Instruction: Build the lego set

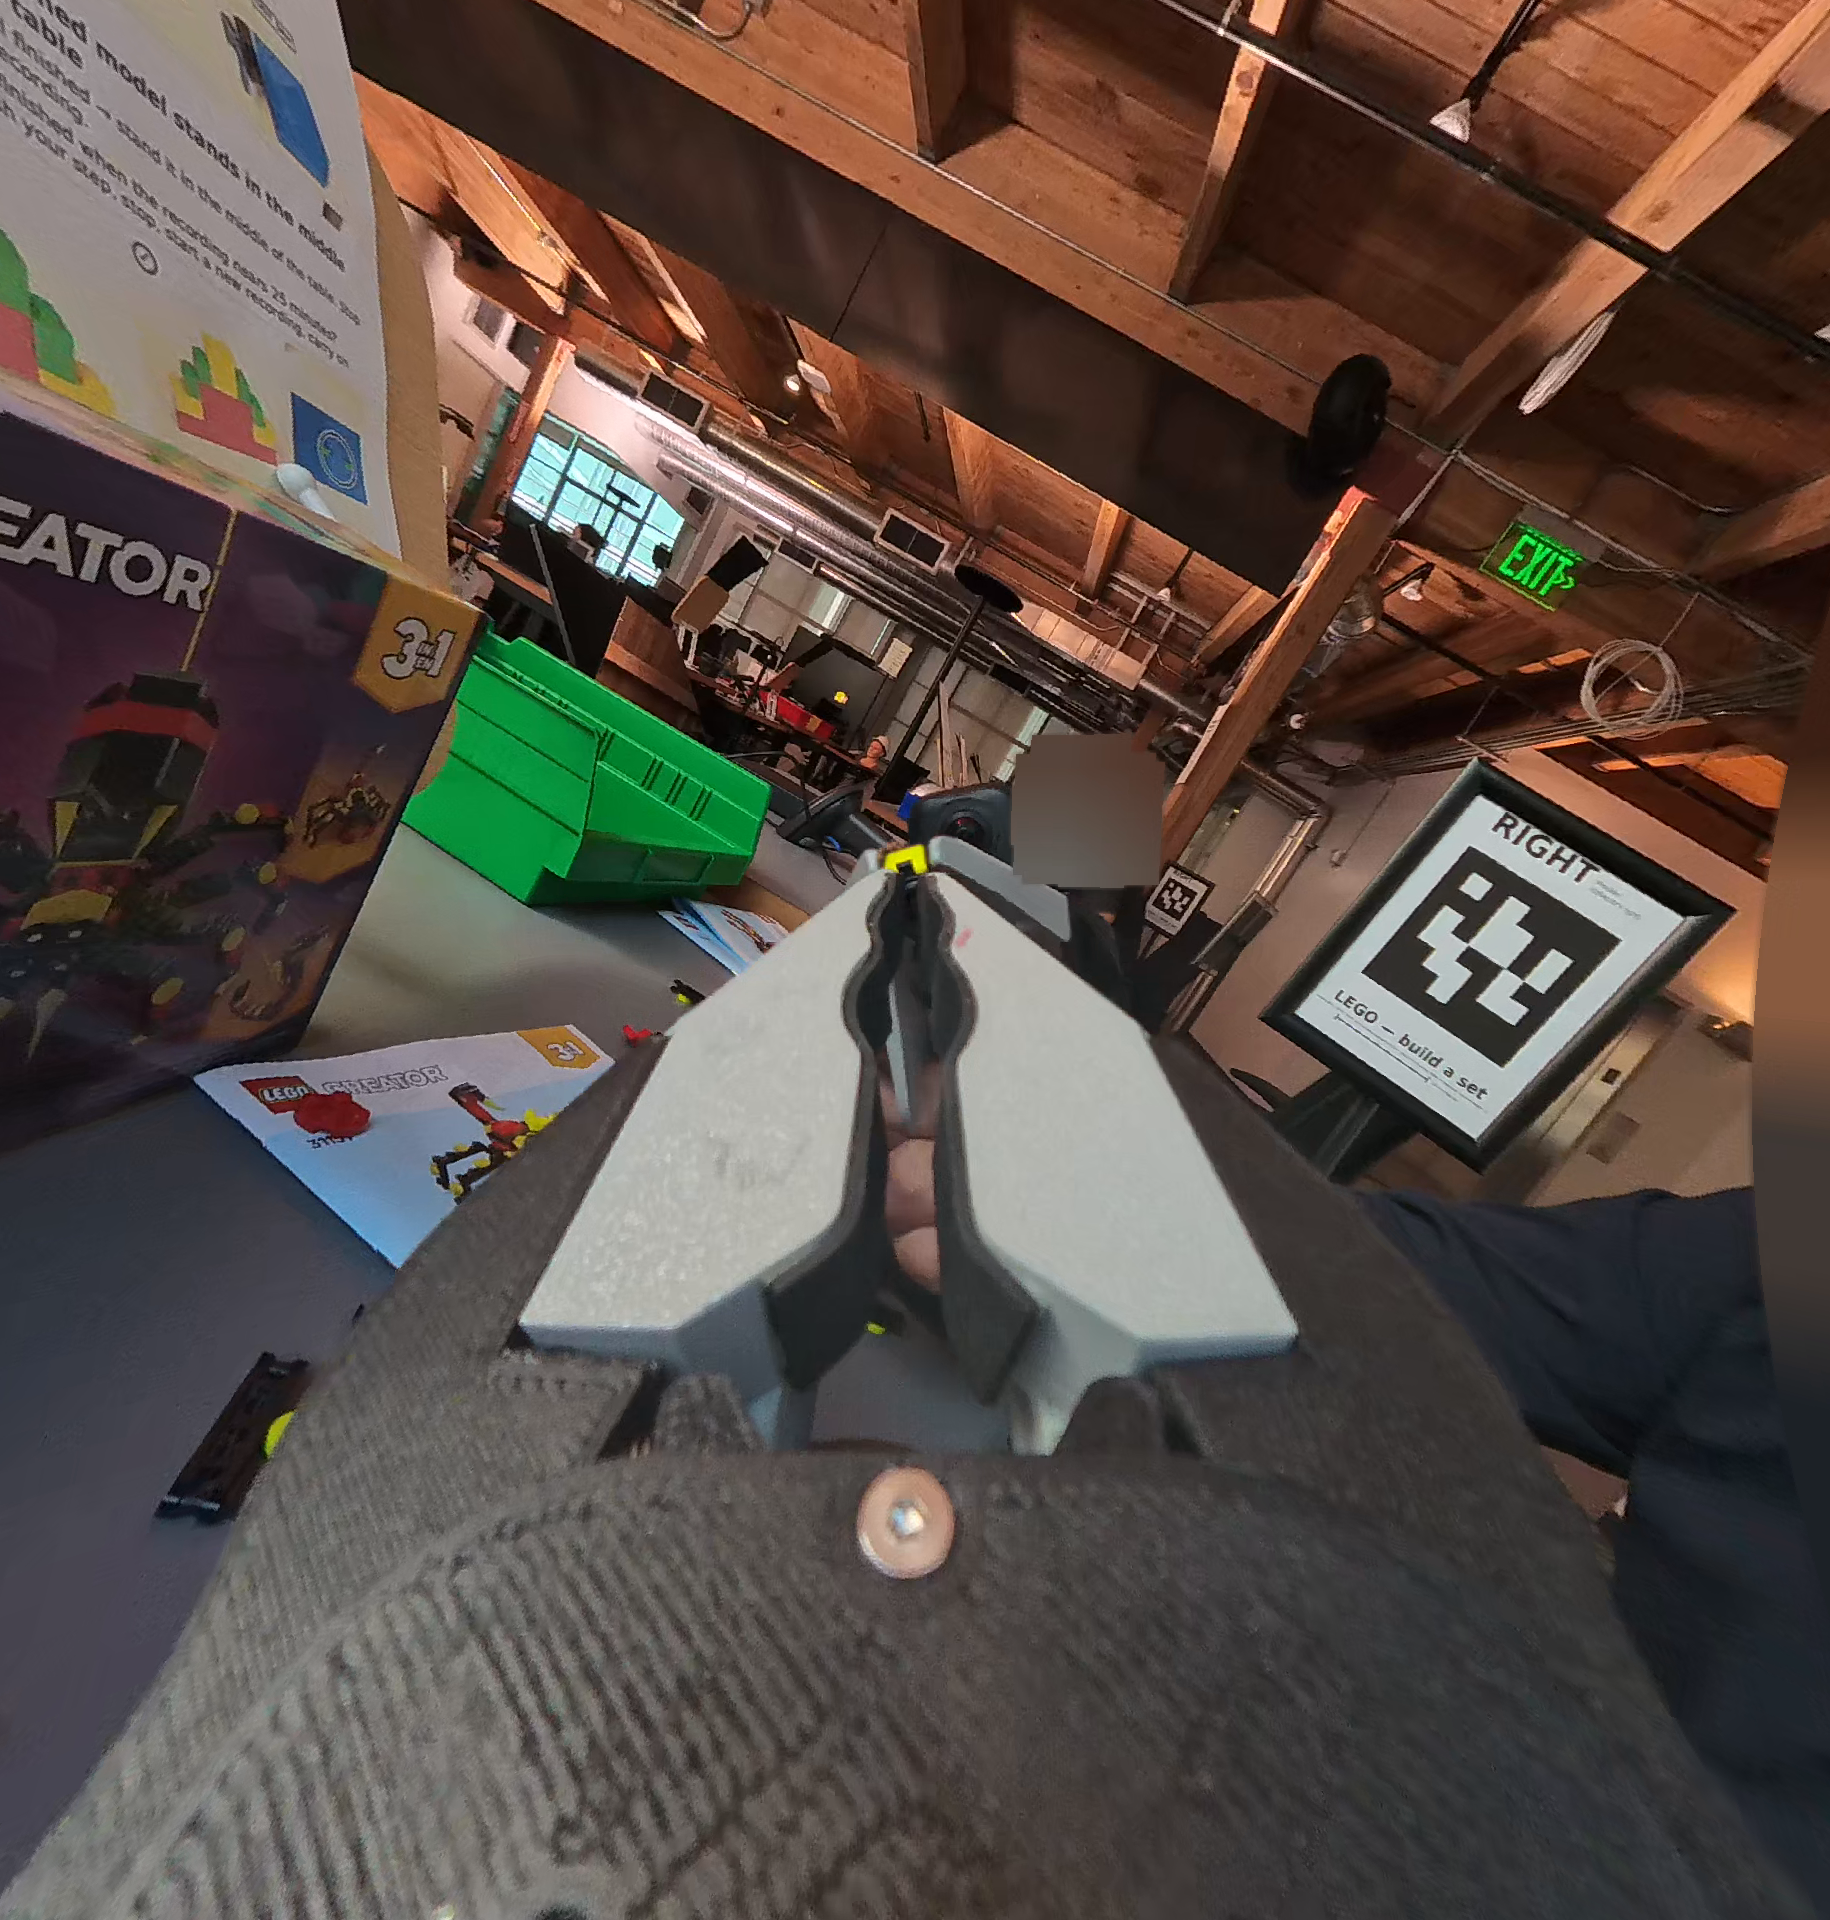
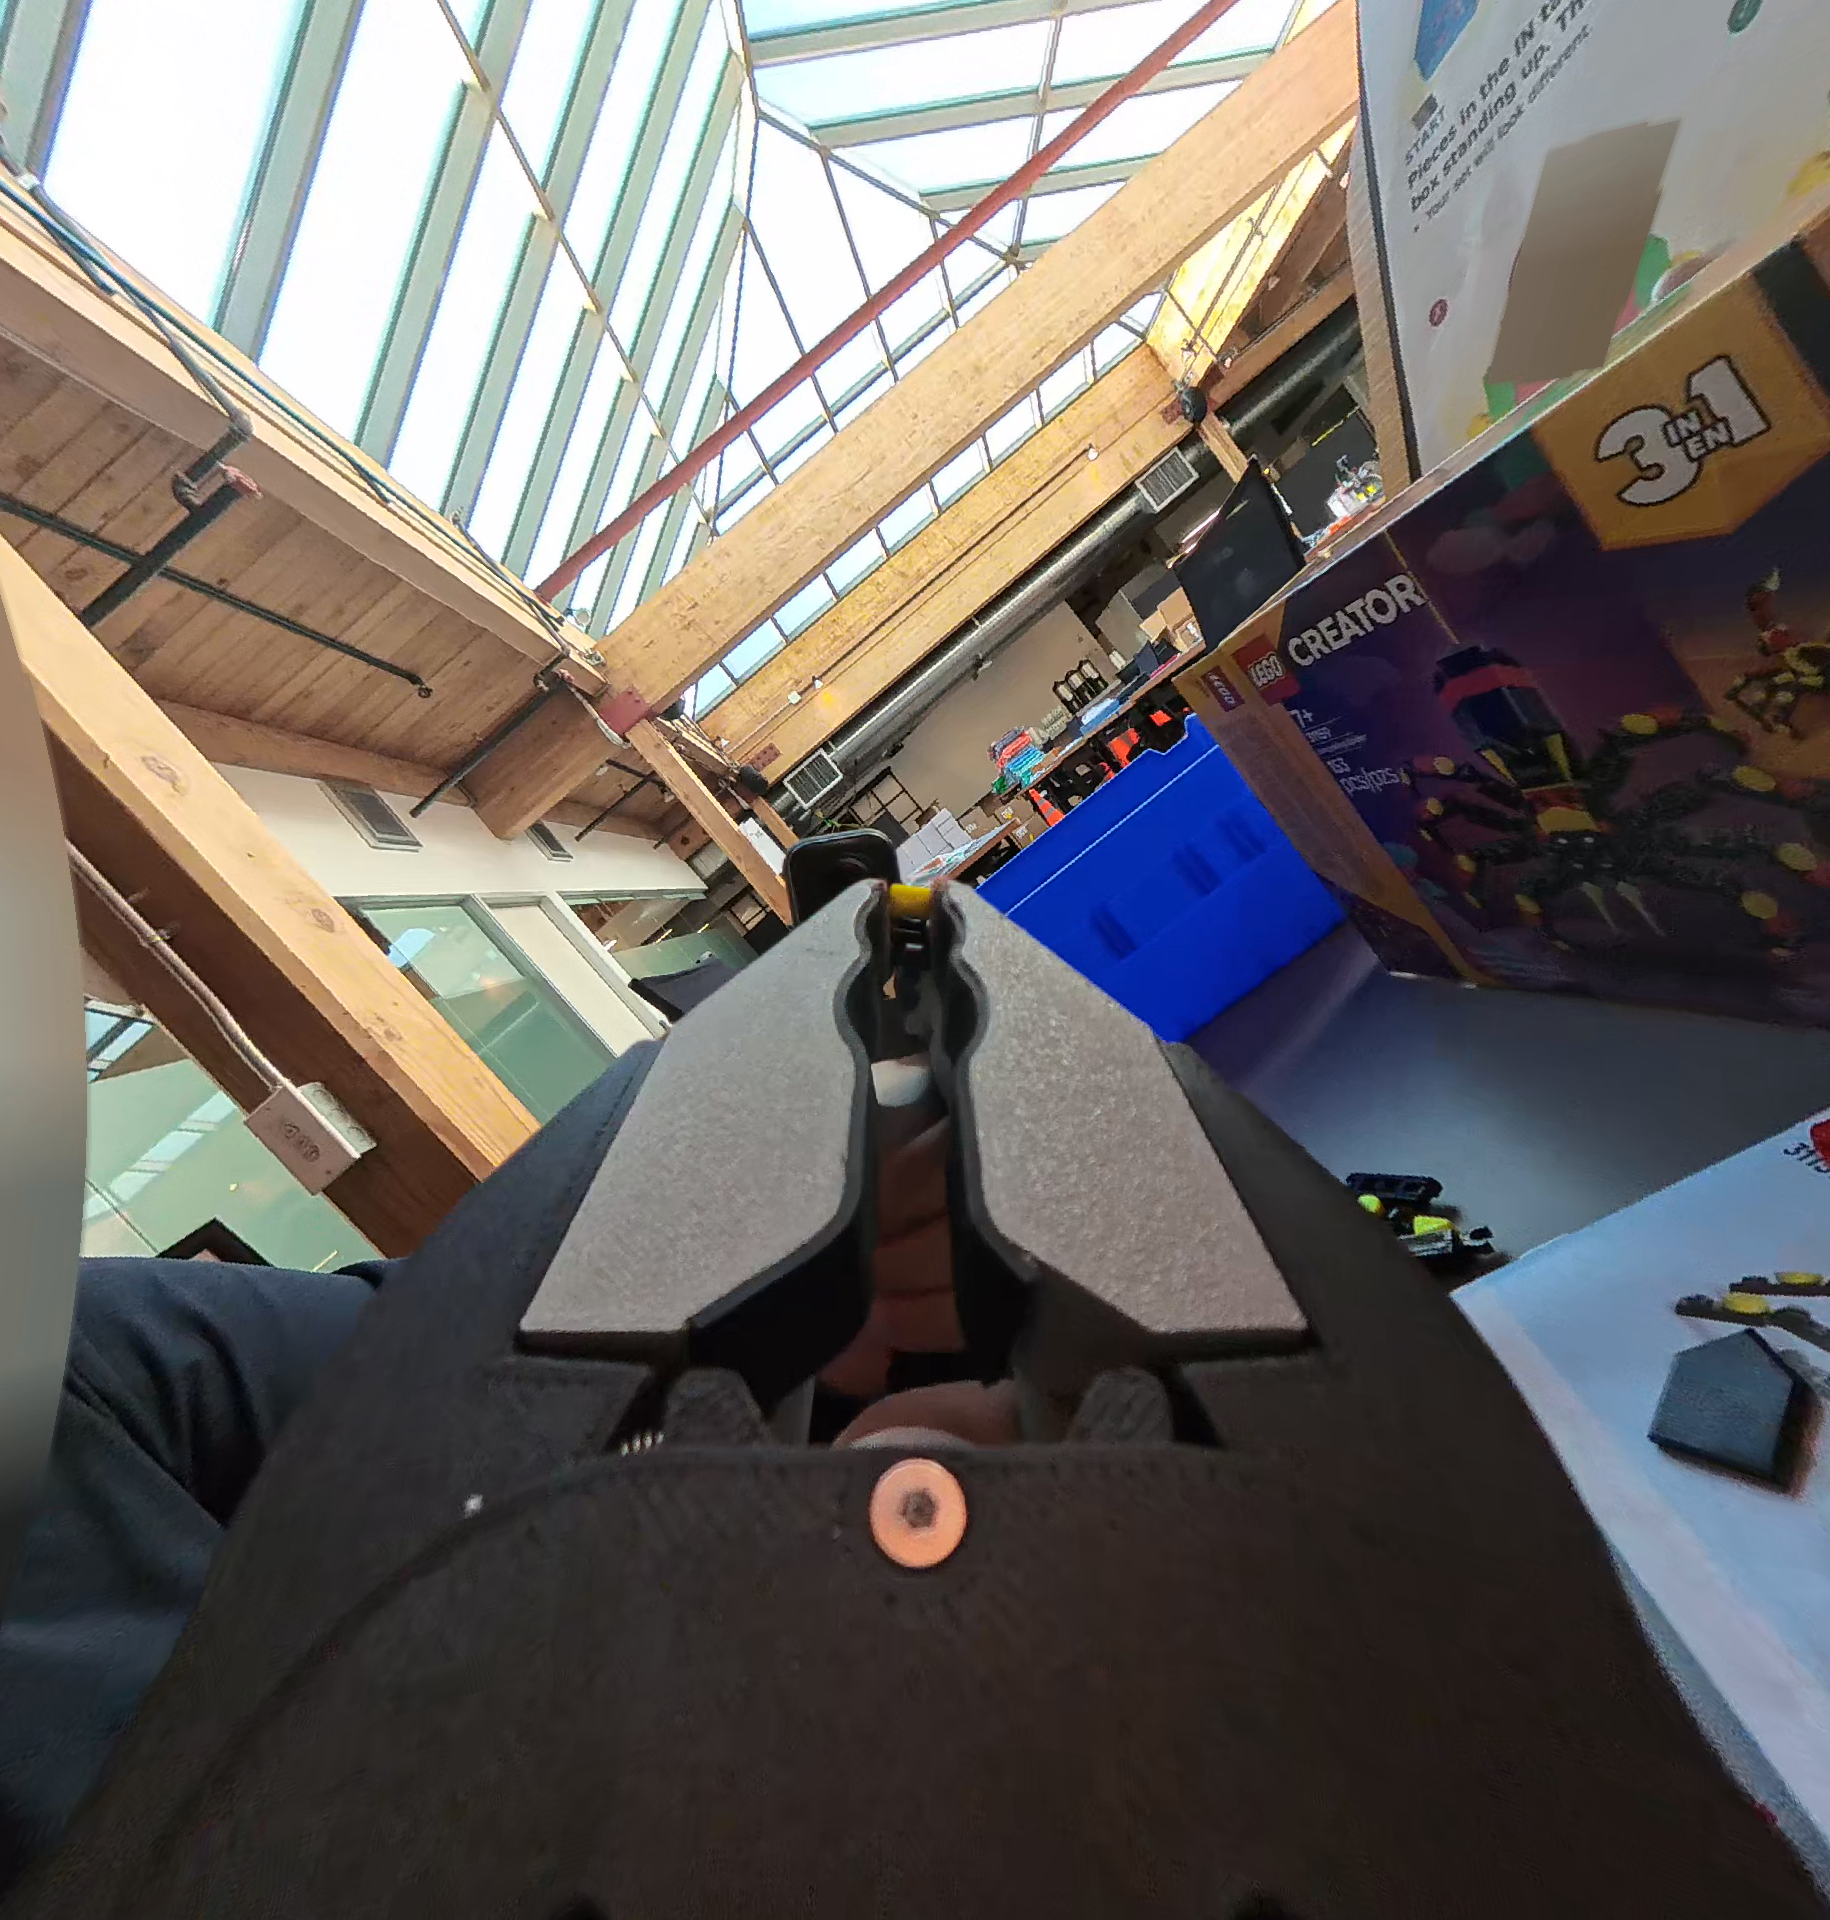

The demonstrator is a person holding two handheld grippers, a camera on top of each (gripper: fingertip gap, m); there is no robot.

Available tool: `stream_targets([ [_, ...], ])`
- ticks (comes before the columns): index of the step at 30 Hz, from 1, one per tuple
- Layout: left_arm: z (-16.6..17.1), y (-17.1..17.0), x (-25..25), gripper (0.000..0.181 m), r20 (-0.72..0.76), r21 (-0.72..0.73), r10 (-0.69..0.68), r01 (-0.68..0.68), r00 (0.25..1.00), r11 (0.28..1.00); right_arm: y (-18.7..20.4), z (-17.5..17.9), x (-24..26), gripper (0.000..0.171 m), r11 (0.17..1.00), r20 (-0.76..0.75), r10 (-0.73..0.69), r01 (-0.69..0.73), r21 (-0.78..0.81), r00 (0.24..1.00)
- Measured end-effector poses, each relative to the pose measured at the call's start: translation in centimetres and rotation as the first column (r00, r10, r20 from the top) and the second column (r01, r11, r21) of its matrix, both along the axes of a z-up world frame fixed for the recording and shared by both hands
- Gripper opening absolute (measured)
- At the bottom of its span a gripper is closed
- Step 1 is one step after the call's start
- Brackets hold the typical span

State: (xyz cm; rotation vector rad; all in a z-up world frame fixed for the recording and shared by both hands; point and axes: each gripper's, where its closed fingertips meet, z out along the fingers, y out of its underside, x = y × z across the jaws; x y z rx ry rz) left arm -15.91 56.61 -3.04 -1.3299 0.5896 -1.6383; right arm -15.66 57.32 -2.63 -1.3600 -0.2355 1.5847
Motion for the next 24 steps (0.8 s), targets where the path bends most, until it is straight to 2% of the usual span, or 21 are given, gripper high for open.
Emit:
stream_targets([
  [7,0.8,-0.1,0.1,0.000,0.019,0.031,0.046,-0.046,0.999,0.998,-0.1,0.8,0.1,0.003,0.999,-0.016,-0.020,0.020,0.025,1.000],
  [10,0.7,-0.2,-0.3,0.000,0.013,0.033,0.002,-0.002,1.000,0.999,-0.4,0.6,-0.4,0.004,0.994,0.075,0.066,-0.072,0.082,0.995],
  [13,0.1,-0.4,-0.1,0.000,-0.017,0.027,-0.051,0.052,0.999,0.998,-0.8,-0.2,-0.3,0.005,0.982,0.209,0.090,-0.122,0.146,0.974],
  [21,0.2,-0.9,-0.1,0.000,-0.024,0.037,-0.057,0.058,0.998,0.998,-1.4,-0.3,-0.3,0.004,0.960,0.354,0.011,-0.109,0.257,0.935],
  [24,0.0,-0.9,0.0,0.000,-0.027,0.027,-0.067,0.068,0.997,0.997,-1.4,-0.5,-0.2,0.004,0.959,0.364,0.014,-0.115,0.257,0.931],
])
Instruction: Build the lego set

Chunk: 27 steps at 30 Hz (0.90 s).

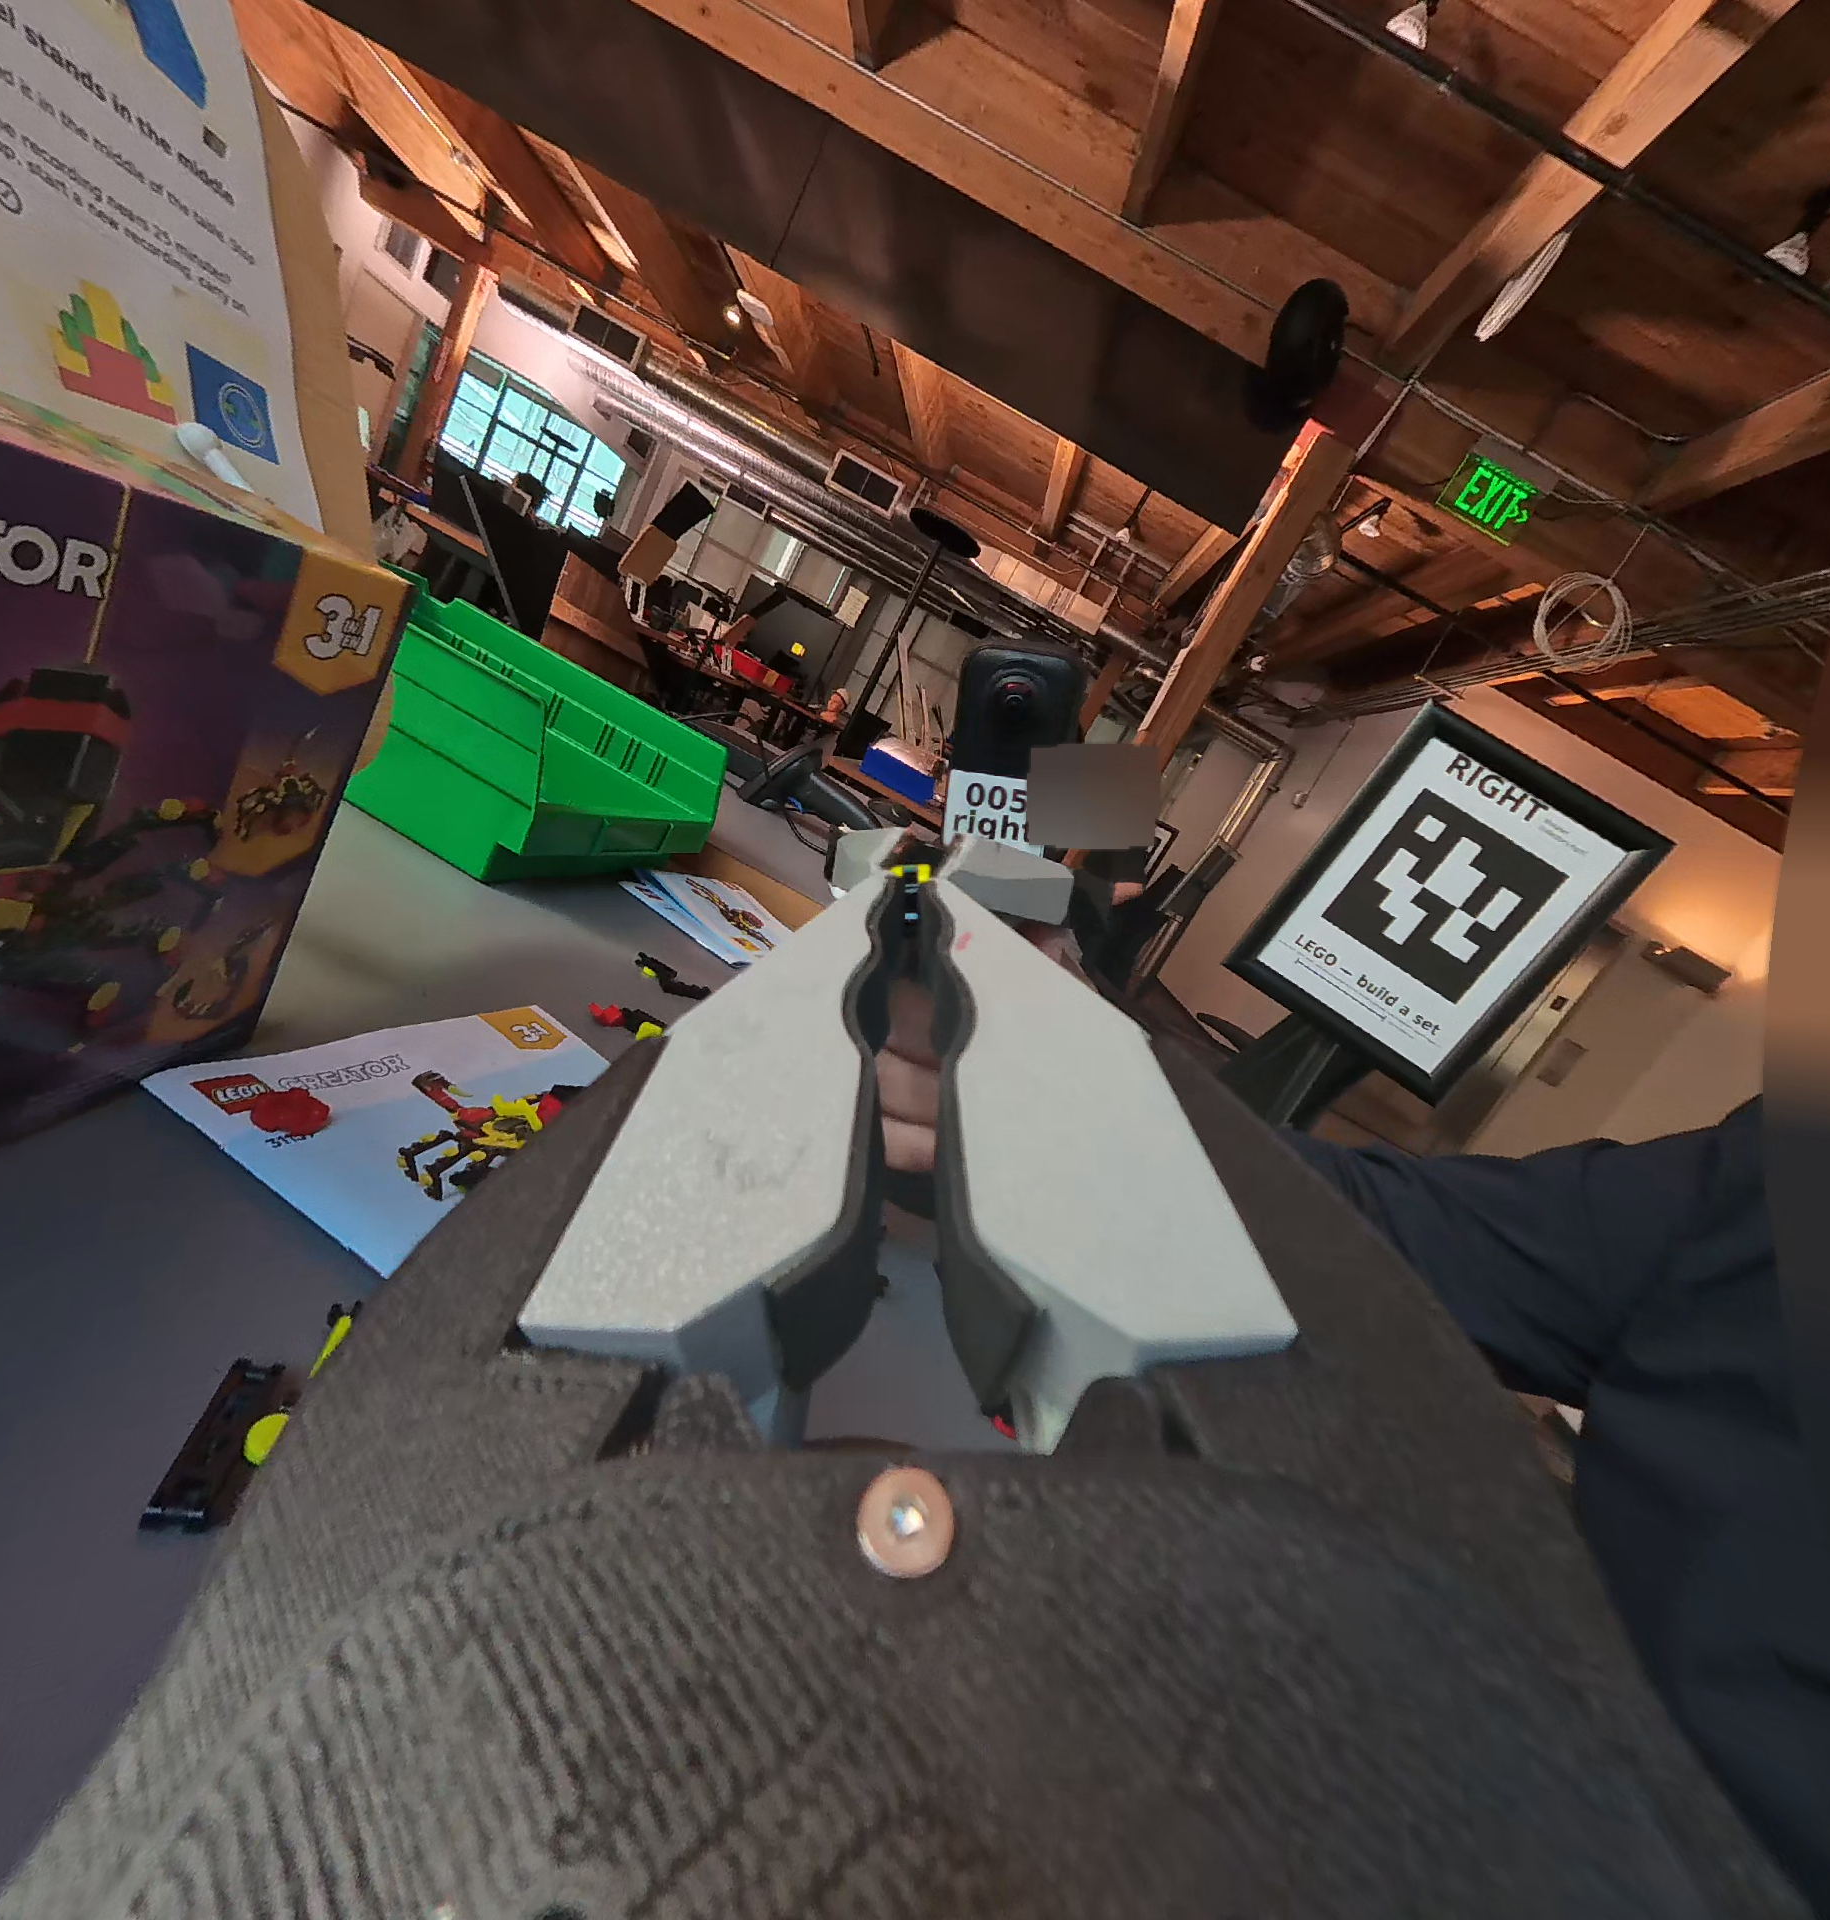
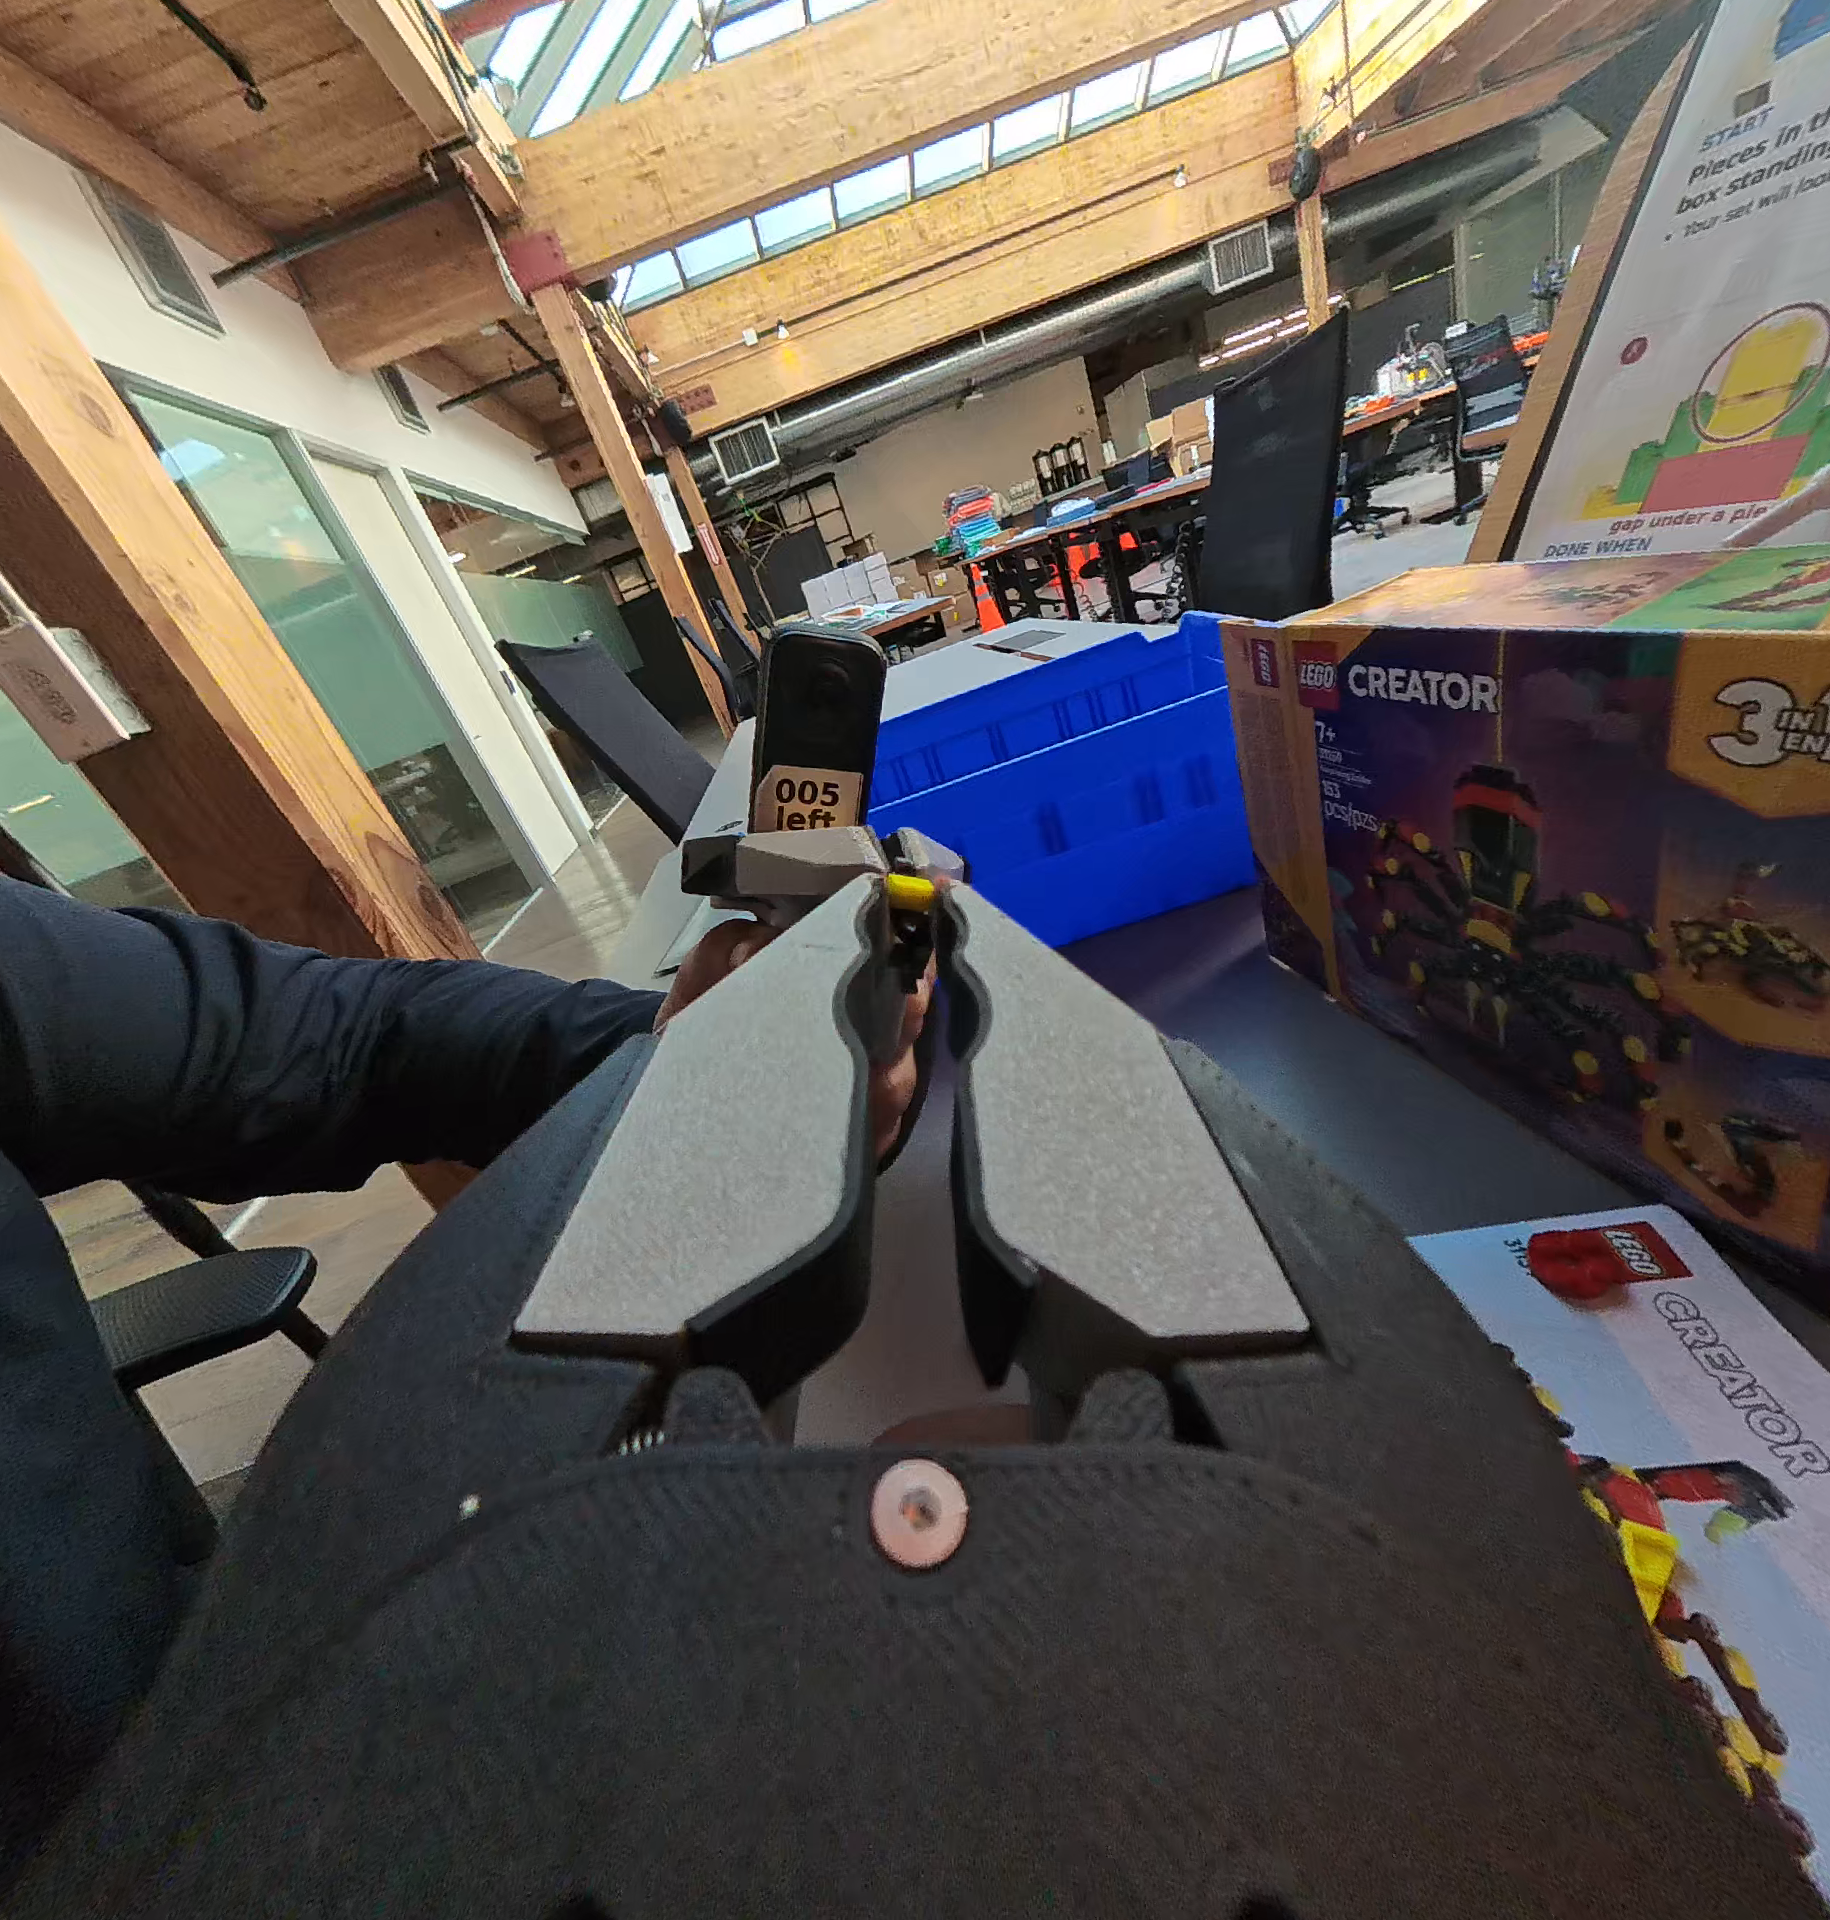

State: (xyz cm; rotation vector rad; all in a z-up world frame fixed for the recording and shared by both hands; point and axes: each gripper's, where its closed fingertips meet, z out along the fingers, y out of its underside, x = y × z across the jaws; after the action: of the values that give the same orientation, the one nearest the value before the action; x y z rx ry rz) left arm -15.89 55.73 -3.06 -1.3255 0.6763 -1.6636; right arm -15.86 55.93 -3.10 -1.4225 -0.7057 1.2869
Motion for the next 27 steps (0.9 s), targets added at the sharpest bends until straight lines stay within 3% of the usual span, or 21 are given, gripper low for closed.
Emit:
stream_targets([
  [8,-0.6,0.1,0.5,0.000,0.015,-0.068,-0.029,0.030,0.999,0.997,0.1,-0.5,0.1,0.006,1.000,-0.001,0.019,-0.019,-0.022,1.000],
  [16,-0.5,-0.2,0.5,0.000,0.004,-0.037,-0.019,0.019,1.000,0.999,-0.2,-0.6,0.1,0.005,0.993,-0.036,0.074,-0.077,-0.089,0.997],
  [20,-0.2,0.8,0.2,0.000,0.043,-0.049,0.070,-0.068,0.997,0.996,1.0,0.0,0.0,0.003,0.990,-0.071,-0.084,0.075,-0.120,0.994],
  [23,-0.2,0.2,0.3,0.000,0.044,-0.045,0.080,-0.078,0.996,0.996,3.8,2.2,4.4,0.004,0.955,-0.257,-0.272,0.227,-0.193,0.927],
  [27,-0.4,0.4,0.7,0.000,0.057,-0.097,0.033,-0.027,0.998,0.995,4.2,2.5,8.3,0.004,0.953,-0.347,-0.274,0.205,-0.221,0.897],
])
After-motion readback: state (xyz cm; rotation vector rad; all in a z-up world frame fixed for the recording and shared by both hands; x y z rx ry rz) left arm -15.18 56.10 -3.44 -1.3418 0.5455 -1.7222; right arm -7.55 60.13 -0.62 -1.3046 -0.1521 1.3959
